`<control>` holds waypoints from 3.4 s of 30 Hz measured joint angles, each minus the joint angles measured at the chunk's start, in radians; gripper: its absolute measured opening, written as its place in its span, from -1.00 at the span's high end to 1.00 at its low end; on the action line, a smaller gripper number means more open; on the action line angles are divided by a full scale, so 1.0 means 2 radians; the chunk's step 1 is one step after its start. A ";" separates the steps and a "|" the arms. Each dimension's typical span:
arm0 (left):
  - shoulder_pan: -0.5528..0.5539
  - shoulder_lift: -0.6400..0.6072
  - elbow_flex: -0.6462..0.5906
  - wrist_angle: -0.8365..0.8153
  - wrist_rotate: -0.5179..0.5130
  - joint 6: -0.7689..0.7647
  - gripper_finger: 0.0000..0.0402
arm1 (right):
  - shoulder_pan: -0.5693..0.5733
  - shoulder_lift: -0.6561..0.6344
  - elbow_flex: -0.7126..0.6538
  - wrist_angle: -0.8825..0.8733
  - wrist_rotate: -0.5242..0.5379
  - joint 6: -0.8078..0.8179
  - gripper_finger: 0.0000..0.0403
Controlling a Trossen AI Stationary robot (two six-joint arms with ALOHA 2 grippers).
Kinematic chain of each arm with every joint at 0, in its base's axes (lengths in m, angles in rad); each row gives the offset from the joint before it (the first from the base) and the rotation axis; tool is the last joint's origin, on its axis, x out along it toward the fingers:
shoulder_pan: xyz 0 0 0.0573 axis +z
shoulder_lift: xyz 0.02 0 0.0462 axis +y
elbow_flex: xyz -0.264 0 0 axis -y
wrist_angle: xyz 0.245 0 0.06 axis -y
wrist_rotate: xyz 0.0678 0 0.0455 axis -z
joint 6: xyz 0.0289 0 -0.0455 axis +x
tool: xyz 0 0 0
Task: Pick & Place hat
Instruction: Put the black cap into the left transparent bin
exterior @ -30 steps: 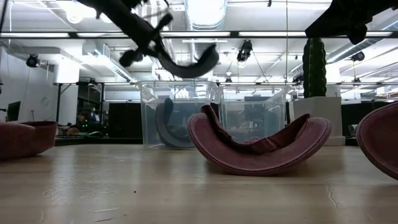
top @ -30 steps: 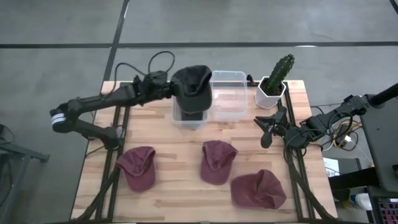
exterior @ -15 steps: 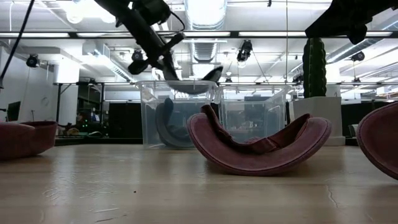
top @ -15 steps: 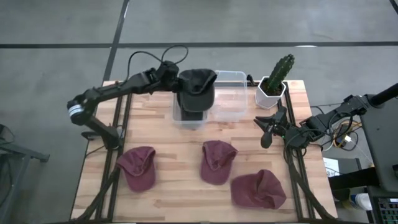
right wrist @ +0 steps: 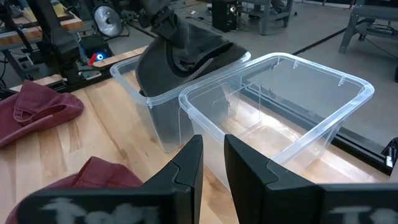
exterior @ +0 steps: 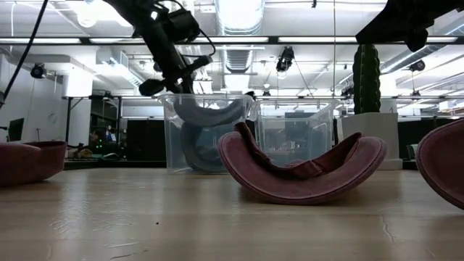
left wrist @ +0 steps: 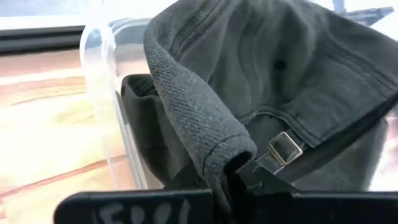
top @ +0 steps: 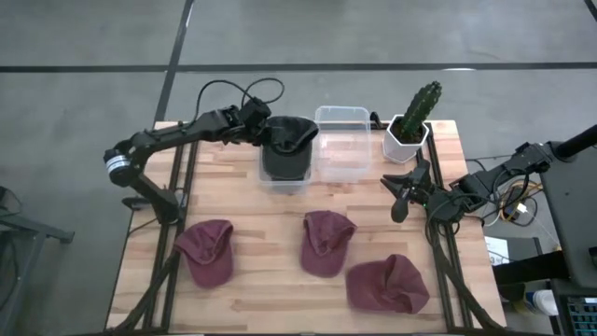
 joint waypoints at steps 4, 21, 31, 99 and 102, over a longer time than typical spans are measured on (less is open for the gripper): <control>0.000 0.000 -0.023 0.033 0.000 -0.017 0.97 | 0.000 0.000 0.000 0.000 -0.001 0.000 0.71; -0.001 0.000 -0.053 0.055 0.013 -0.053 0.77 | 0.000 0.000 0.000 0.000 0.000 0.000 0.71; -0.001 0.000 -0.054 0.078 0.011 -0.030 0.76 | 0.000 0.000 0.000 0.000 0.000 0.000 0.71; -0.011 -0.009 0.054 0.023 -0.001 0.108 0.15 | 0.000 0.000 0.000 0.001 0.003 -0.019 0.71; -0.020 -0.009 0.048 0.021 0.003 0.117 0.15 | 0.000 0.000 0.000 0.001 0.004 -0.019 0.71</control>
